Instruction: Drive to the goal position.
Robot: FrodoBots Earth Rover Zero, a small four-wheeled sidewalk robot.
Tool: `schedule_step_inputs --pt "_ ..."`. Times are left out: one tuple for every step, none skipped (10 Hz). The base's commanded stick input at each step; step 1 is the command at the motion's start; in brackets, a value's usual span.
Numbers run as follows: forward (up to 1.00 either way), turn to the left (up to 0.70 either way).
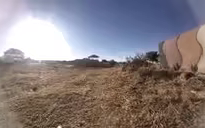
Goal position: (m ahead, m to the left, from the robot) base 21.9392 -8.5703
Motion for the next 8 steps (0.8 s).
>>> schedule_step_inputs --pt "0.5 0.0" --pt "0.5 0.0" --pt "0.5 0.0" --pt "0.5 0.0" --pt "0.5 0.0" --pt "0.5 0.0" --pt "0.5 0.0" --pt "0.5 0.0"
